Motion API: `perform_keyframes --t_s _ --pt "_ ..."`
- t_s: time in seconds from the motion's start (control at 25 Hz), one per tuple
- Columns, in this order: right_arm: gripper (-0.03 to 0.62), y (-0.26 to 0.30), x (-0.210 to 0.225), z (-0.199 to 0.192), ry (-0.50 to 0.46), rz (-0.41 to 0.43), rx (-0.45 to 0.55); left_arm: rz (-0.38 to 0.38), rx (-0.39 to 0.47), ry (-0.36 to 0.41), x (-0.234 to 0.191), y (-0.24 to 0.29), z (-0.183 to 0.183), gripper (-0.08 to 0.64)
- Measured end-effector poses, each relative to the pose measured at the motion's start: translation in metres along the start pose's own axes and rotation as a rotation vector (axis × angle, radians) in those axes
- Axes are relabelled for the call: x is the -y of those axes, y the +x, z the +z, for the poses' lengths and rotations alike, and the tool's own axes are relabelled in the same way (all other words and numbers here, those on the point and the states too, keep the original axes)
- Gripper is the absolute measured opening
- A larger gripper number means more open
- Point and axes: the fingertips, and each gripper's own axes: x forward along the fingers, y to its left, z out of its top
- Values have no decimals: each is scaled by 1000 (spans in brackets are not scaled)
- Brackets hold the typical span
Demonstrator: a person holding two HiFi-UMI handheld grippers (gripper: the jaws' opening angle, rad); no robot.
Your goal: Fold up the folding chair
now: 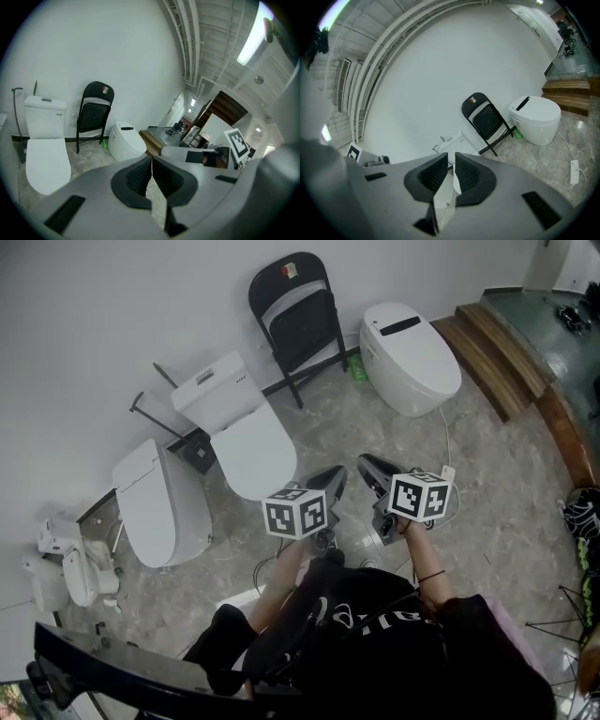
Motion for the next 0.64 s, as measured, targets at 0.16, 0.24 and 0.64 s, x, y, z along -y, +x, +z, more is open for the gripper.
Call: perform_keyframes --t_s 0.16,0.24,0.64 --pt "57 -7 2 -2 0 4 -5 8 4 -6 5 0 -4 8" --pt "57 -10 2 -5 1 5 -5 10 3 -12 7 0 -9 8" --pt "57 -8 -4 -6 -3 11 -5 7 1 -16 8 -6 -11 8"
